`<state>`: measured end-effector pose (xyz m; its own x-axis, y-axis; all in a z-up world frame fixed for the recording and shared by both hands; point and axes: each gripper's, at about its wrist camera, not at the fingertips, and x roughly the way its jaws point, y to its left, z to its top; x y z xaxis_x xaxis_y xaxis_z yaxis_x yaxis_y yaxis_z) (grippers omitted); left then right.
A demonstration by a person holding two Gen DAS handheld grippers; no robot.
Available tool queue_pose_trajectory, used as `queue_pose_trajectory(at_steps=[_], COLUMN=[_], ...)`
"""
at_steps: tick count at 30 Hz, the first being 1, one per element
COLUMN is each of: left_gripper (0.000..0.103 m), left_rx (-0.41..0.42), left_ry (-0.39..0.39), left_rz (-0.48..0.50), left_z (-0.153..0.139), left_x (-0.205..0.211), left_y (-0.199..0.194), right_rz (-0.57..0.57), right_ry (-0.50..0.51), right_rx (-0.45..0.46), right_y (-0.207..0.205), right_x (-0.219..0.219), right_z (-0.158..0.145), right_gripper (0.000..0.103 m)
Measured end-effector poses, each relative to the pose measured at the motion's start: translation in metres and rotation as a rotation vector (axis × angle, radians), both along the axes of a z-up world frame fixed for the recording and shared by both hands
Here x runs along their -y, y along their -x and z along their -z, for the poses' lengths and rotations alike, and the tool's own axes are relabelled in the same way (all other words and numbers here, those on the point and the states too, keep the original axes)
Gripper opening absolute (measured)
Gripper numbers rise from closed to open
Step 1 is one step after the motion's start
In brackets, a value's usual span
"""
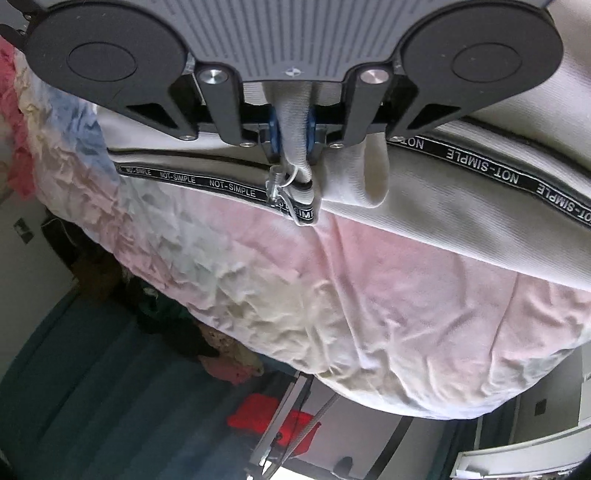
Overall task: Fold clothes
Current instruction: 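Open the left gripper and release the fabric onto the sweatpants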
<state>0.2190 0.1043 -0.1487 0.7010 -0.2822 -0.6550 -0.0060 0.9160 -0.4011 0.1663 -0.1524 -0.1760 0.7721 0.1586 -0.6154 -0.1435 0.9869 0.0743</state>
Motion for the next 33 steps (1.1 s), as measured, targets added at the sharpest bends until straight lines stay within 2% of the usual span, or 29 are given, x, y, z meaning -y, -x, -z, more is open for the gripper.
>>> queue_pose_trajectory(at_steps=[2,5,7,9,10,12,14,20,23,27,29,33], left_gripper=[0.026,0.036,0.046,0.062,0.066,0.077,0.081,0.081,0.082,0.084,0.084,0.084], left_rx=[0.013,0.028,0.048,0.064,0.067,0.068,0.041,-0.105,-0.168,-0.281,-0.331,-0.389], left_ry=[-0.014,-0.031,-0.062,-0.098,-0.111,-0.109,-0.08,0.073,0.141,0.268,0.327,0.354], left_rz=[-0.017,-0.042,-0.035,-0.045,-0.06,-0.09,-0.133,-0.303,-0.343,-0.474,-0.532,-0.623], left_z=[-0.003,-0.008,-0.016,-0.024,-0.028,-0.035,-0.039,-0.041,-0.048,-0.052,-0.048,-0.032], left_x=[0.0,0.002,0.004,0.005,0.004,-0.002,-0.014,-0.067,-0.085,-0.113,-0.129,-0.159], left_y=[0.008,0.025,0.039,0.055,0.064,0.083,0.101,0.164,0.189,0.218,0.225,0.219], right_rz=[0.005,0.016,0.03,0.043,0.049,0.056,0.061,0.048,0.031,0.02,0.025,0.037], right_ry=[-0.014,-0.032,-0.046,-0.06,-0.067,-0.075,-0.082,-0.105,-0.118,-0.137,-0.145,-0.167], right_rx=[-0.002,-0.001,0.0,0.008,0.013,0.023,0.033,0.047,0.048,0.031,0.025,0.01], right_y=[0.0,0.002,0.005,0.01,0.013,0.019,0.025,0.038,0.043,0.043,0.043,0.042], right_x=[0.002,0.005,0.008,0.012,0.013,0.017,0.019,0.021,0.019,0.017,0.018,0.02], right_z=[-0.001,-0.005,-0.009,-0.014,-0.016,-0.021,-0.025,-0.034,-0.035,-0.034,-0.033,-0.032], right_gripper=[0.081,0.079,0.079,0.079,0.079,0.079,0.079,0.079,0.079,0.079,0.079,0.079])
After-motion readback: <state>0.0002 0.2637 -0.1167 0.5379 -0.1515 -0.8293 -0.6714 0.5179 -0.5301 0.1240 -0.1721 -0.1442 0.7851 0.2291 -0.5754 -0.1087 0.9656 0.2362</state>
